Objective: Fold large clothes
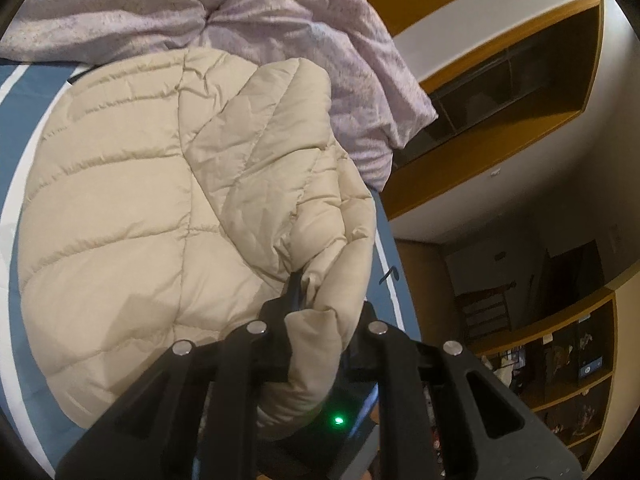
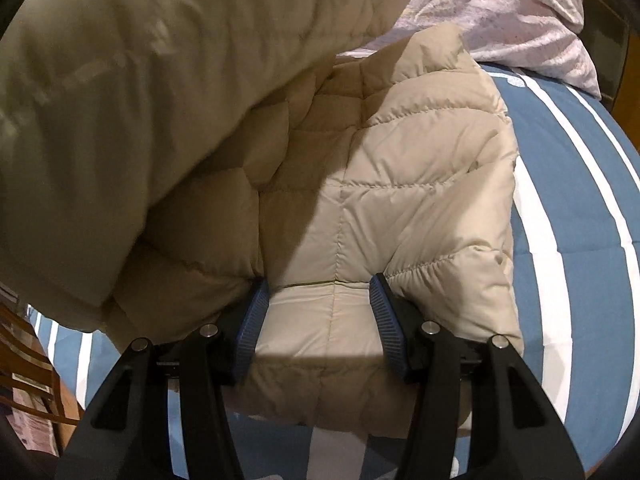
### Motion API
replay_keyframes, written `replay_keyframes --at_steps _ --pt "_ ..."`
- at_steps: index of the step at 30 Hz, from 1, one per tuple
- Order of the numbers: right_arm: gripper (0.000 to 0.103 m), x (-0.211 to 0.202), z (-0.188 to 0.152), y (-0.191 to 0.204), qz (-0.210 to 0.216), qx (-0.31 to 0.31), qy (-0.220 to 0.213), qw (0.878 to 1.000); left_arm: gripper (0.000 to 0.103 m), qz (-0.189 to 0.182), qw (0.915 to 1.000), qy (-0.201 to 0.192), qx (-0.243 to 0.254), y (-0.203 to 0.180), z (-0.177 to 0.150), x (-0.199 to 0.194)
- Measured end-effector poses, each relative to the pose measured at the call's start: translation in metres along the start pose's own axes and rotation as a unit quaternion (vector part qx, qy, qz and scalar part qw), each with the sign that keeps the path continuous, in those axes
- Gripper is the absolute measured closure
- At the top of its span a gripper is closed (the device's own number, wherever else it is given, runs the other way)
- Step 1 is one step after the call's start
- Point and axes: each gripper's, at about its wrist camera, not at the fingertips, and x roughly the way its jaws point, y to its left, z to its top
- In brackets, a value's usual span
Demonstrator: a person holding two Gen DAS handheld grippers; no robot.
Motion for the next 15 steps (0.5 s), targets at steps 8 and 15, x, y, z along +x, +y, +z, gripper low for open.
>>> replay_keyframes --at_steps 8,15 --pt "0.048 -0.015 -0.004 -0.02 0.011 0.024 -0.008 1.0 0.083 0.012 0.9992 0.039 -0.002 -0.002 -0.007 0.027" --pt "0.048 -0.041 -0.019 -0.036 -0.012 0.032 -0.027 0.999 0.05 0.008 0.9989 0.033 0.032 -0.021 -0.009 0.011"
